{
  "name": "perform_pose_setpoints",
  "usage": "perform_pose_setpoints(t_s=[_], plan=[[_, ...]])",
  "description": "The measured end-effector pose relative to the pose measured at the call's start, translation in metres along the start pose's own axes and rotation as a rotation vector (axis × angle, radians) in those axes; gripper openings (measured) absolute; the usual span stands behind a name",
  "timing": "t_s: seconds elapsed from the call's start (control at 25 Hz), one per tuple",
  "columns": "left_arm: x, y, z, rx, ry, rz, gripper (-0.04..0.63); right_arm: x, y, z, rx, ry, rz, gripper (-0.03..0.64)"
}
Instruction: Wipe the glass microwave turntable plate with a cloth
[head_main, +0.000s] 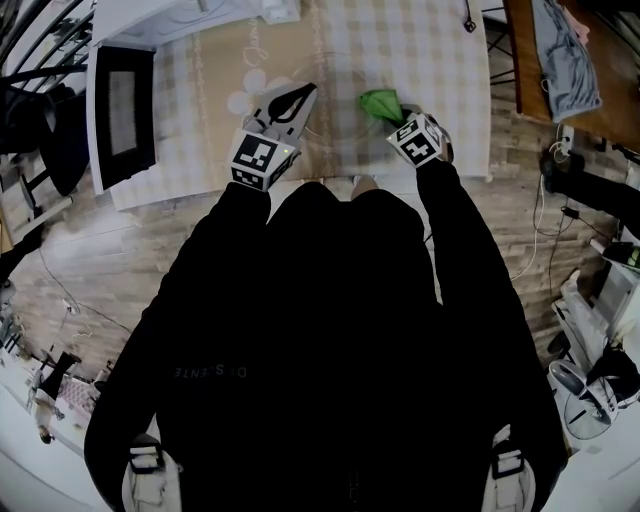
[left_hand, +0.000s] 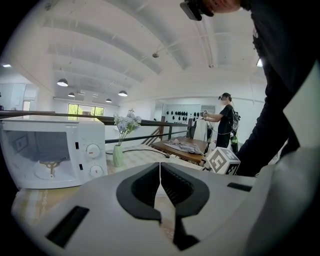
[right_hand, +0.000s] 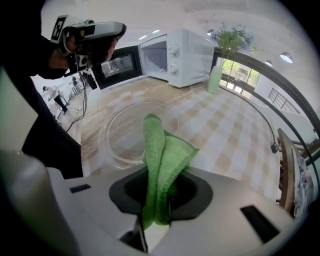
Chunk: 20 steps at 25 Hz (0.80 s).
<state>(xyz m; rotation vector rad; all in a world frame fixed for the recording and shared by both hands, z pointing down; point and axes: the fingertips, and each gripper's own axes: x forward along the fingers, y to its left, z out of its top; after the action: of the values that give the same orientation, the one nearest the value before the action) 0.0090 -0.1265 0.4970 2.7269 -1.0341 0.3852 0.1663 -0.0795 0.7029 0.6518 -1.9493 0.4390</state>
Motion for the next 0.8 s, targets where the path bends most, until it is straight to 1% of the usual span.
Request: perform_pose_setpoints(t_s=[0.12,0.2,0.32,0.52,0.8], plan=[[-0.008,0.006,-0.003,0.001,0.001,0.025,0.021,-0.008,-0.003,-0.001,0.021,-0.008,-0.011,0.087],[-0.014,0.012,-0.003,0.000,-0.001,0.043,0.021,-0.013,0.000,0.007,0.022,-0.033,-0.007,0.087],[-0.024,0.021,-0.005,-0.001,-0.003,0.066,0.021,-0.016,0.013,0.027,-0.004,-0.069,0.009,0.087],[-0.040,0.030,-0.011,-0.012,0.002,0.094,0.021,-0.008,0.049,0.066,-0.055,-0.116,0.067,0.087],[-0.053,0.034,-0.024,-0.026,0.016,0.093,0.021,0.018,0.113,0.108,-0.081,-0.121,0.174,0.087]])
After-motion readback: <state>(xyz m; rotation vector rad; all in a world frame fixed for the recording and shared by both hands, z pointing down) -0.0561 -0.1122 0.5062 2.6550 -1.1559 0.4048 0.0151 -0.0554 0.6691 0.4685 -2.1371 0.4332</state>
